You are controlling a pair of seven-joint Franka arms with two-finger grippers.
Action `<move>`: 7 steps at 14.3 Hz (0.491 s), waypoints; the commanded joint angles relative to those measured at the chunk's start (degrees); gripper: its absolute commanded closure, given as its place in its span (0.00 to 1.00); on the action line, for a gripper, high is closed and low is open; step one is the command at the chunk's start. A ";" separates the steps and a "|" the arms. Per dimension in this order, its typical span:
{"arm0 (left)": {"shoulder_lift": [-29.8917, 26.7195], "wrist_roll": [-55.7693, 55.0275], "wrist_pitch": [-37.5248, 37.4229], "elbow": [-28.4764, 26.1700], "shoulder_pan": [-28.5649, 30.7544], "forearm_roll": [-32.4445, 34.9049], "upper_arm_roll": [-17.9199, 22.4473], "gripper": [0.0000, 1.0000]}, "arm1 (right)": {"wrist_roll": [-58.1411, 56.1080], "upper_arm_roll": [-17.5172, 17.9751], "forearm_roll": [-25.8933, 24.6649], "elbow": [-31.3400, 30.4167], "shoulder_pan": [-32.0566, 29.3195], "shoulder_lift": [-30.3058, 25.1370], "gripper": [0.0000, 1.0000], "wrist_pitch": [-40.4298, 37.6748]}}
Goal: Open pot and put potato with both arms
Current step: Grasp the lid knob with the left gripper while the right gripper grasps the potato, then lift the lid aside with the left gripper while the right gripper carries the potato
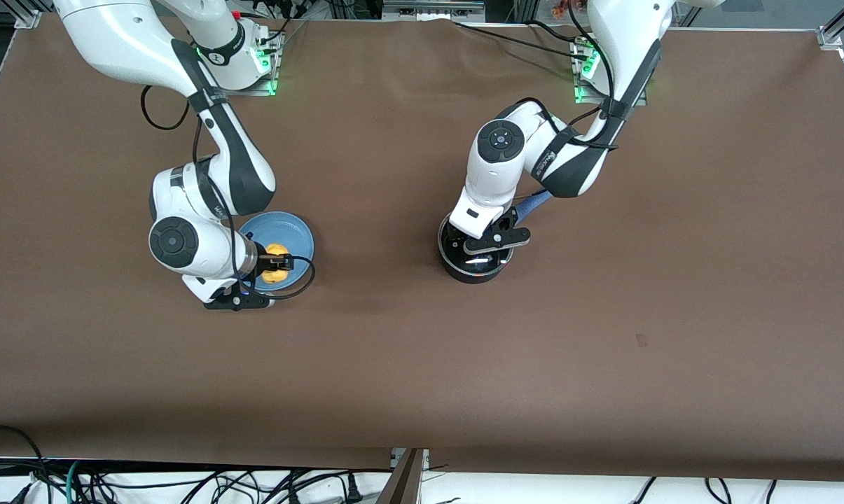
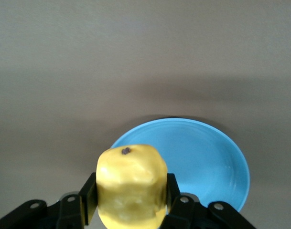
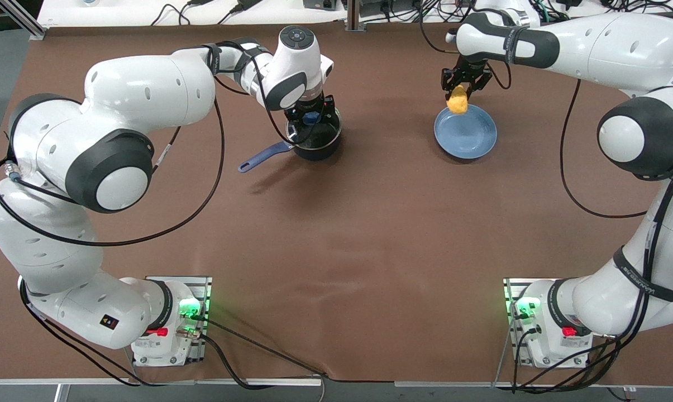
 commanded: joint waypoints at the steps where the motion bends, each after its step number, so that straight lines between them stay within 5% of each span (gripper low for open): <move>1: -0.90 0.46 -0.72 -0.26 -0.27 1.05 0.20 0.53 | 2.79 0.89 0.92 1.56 0.04 0.05 0.81 -0.97; 7: -1.60 0.63 -1.86 0.00 0.17 1.14 0.21 0.64 | 13.06 2.83 0.83 4.55 3.46 1.19 0.81 -0.10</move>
